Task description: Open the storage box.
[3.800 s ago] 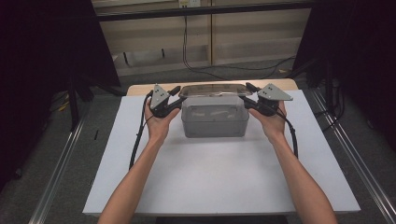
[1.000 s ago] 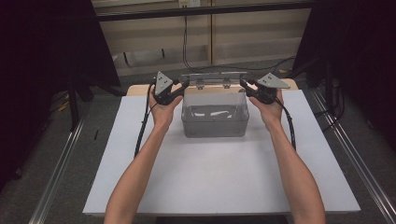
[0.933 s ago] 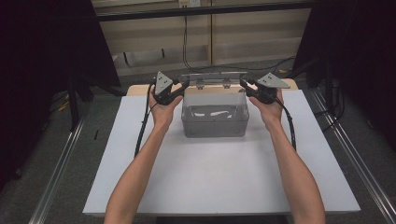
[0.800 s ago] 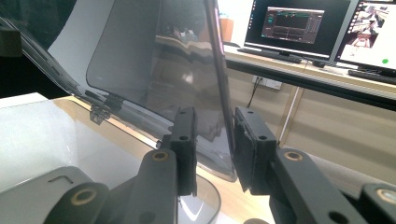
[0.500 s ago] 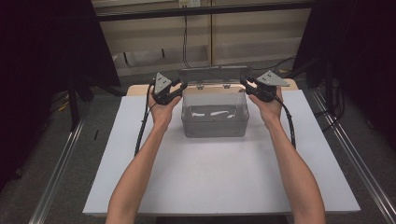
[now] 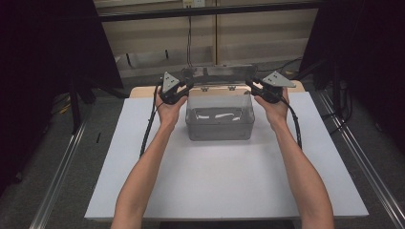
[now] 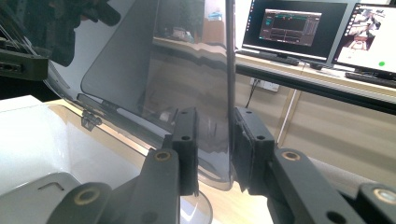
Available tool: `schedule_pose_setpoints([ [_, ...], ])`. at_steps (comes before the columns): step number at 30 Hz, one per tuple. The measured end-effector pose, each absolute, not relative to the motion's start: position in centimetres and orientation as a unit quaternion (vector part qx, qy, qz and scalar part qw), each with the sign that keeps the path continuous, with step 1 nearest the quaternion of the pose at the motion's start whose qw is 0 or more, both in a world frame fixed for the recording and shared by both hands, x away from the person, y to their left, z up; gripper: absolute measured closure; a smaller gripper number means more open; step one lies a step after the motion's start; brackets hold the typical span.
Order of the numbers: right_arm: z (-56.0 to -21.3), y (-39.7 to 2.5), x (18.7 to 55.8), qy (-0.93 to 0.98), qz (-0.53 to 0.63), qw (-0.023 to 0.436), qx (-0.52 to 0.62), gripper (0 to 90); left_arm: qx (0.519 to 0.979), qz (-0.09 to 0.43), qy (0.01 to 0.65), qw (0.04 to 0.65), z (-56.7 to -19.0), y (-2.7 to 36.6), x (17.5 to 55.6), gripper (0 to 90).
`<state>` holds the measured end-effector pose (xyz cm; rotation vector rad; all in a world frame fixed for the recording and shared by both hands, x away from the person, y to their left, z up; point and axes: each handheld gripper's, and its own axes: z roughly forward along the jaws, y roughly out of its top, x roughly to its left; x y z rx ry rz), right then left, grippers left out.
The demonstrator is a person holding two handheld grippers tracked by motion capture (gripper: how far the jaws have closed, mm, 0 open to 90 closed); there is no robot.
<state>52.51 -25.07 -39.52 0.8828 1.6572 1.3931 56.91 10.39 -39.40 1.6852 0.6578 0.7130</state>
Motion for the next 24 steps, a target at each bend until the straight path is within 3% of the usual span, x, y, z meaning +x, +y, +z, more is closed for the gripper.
schedule_pose_setpoints([
  [16, -39.8, -25.6, 53.9, 0.659, 0.539, 0.382, 0.359, 64.4, 0.713, 0.299, 0.282, 0.568, -39.2, 10.6, 57.8, 75.1],
  [24, -40.4, -25.4, 54.5, 0.668, 0.537, 0.371, 0.357, 65.5, 0.713, 0.299, 0.284, 0.567, -39.1, 10.5, 58.5, 76.5],
])
